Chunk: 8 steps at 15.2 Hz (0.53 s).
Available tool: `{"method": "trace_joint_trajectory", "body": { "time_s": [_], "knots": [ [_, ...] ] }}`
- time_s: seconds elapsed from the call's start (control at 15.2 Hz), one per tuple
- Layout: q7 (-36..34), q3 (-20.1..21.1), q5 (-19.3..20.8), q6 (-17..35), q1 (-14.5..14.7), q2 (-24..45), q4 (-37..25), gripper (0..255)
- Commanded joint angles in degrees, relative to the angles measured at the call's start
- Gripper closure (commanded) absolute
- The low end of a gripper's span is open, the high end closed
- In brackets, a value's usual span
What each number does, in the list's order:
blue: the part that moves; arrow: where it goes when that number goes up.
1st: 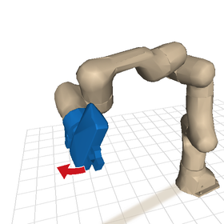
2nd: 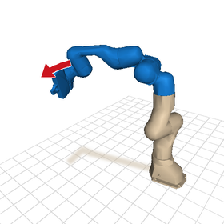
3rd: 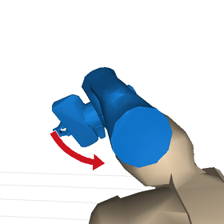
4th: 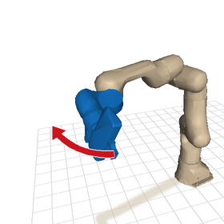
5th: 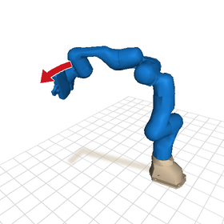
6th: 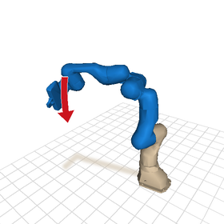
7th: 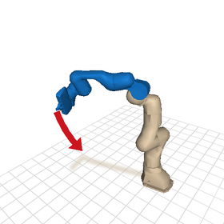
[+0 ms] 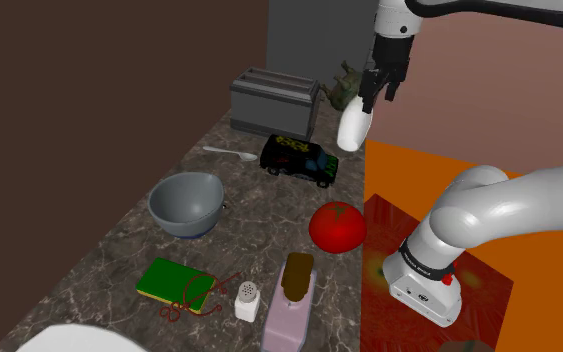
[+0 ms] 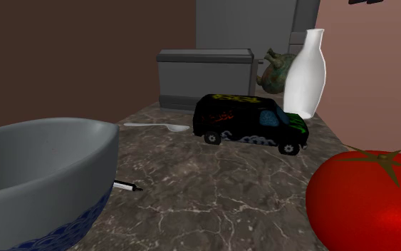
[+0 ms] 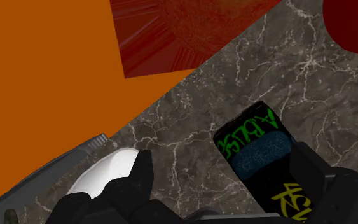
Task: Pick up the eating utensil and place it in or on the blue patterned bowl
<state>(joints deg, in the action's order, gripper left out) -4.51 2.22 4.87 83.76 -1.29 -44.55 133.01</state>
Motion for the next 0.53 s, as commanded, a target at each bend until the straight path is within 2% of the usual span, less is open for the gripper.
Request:
{"method": "trace_joint_trajectory", "body": {
  "time_s": [0.0,0.46],
  "knots": [
    [0.0,0.0,0.0,0.0,0.0,0.0,0.0,0],
    [1.55,-0.29,-2.41,14.8,2.07,8.81,2.79,0]
  ]
}}
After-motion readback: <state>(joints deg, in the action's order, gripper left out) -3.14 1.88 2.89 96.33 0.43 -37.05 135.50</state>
